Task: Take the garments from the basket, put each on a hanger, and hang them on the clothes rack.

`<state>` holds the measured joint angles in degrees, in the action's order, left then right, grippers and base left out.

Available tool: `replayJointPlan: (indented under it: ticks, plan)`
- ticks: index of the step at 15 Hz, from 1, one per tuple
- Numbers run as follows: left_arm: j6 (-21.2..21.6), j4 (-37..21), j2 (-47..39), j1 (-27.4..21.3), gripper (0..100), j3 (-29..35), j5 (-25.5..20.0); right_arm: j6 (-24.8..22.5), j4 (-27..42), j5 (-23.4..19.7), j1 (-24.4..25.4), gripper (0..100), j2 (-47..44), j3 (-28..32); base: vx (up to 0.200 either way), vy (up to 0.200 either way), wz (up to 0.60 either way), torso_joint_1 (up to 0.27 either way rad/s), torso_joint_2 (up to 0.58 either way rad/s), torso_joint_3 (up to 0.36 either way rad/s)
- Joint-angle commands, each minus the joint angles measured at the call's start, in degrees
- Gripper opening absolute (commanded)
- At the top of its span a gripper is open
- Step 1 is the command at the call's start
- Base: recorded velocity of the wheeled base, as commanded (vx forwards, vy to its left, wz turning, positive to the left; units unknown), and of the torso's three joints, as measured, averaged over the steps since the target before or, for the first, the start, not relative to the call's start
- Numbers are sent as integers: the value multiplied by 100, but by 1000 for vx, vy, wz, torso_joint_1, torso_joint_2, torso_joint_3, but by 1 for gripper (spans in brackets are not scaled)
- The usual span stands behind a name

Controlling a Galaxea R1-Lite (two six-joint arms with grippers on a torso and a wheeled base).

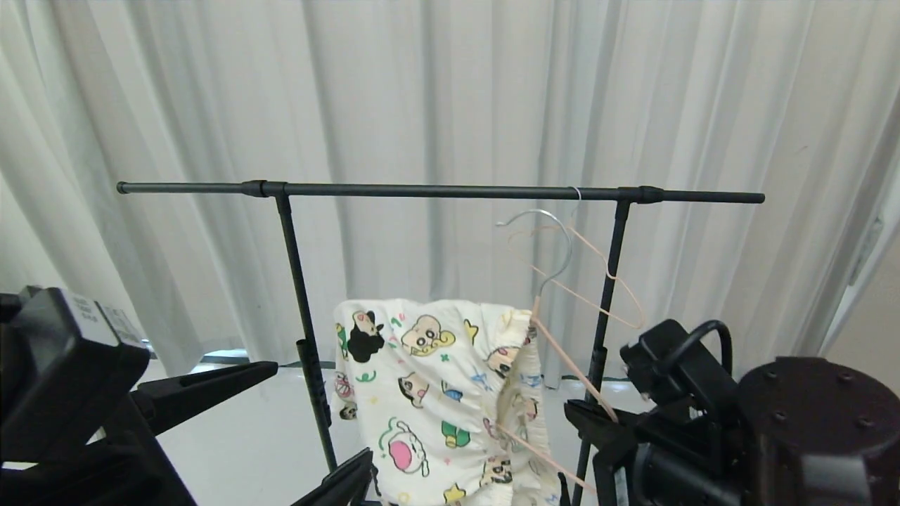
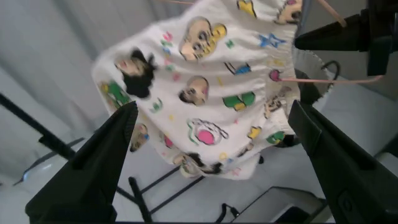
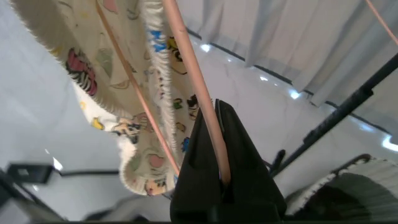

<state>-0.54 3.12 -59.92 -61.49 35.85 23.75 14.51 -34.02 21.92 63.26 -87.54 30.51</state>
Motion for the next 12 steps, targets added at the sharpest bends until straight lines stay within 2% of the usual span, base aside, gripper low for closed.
replayJointPlan:
  ticks: [1,3,4,7,9,12]
  plan:
    - [203,4,226,251,100,-105,-441,-431,-166,-285,29,0,545,-740,0,0,0,0,0,0]
    - [317,4,182,260,100,-166,-863,-748,-342,-496,29,0,615,-1003,0,0,0,0,0,0]
    - [528,13,103,260,100,-307,-1215,-1020,-526,-671,38,0,615,-1153,0,0,0,0,0,0]
    - [950,13,-20,260,100,-571,-1812,-1495,-658,-953,178,0,589,-1197,0,0,0,0,0,0]
    - [941,136,-266,260,100,-562,-1830,-1750,-702,-953,336,0,580,-1232,0,0,0,0,0,0]
    - [924,725,-758,260,100,-623,-1865,-1864,-816,-953,530,0,571,-1241,0,0,0,0,0,0]
